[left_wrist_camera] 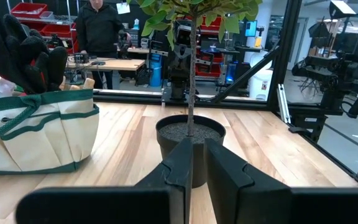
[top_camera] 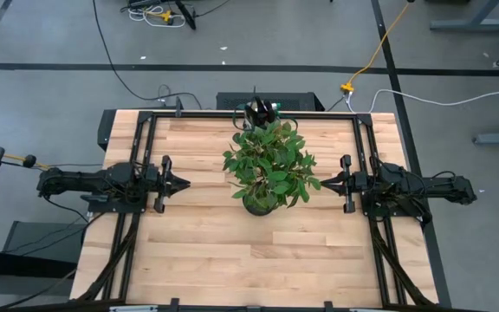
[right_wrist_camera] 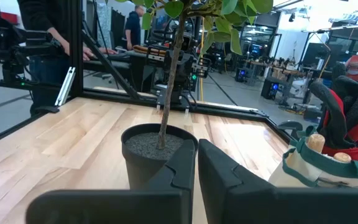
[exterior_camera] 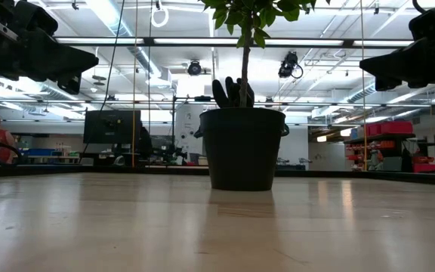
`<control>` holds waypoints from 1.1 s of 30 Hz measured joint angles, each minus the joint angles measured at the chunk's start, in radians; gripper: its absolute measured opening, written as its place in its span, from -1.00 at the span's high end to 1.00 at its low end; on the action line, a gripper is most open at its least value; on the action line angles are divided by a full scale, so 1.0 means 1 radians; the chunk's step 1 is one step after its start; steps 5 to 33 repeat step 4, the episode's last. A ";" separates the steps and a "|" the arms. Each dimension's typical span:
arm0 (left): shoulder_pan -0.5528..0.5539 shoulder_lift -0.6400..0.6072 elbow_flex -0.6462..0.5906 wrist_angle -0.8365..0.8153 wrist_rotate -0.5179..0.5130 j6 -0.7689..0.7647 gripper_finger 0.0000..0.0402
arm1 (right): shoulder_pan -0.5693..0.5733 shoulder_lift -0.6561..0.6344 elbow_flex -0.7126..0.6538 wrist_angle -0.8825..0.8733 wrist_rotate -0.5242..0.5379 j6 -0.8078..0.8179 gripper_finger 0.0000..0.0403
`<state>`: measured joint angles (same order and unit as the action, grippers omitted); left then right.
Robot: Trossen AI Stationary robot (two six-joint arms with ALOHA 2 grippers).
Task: Pick & Place Garden tools in Gardening bag
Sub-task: Return to Home Position
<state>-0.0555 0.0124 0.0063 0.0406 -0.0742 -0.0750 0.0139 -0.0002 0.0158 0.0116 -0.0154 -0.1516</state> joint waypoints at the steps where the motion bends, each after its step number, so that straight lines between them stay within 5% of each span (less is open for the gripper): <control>1: 0.000 0.000 0.000 0.000 0.000 0.000 0.76 | 0.000 0.000 0.000 0.000 0.000 0.000 0.88; 33: 0.000 0.000 0.000 0.000 0.000 0.000 0.76 | 0.000 0.000 0.000 0.000 0.000 0.000 0.88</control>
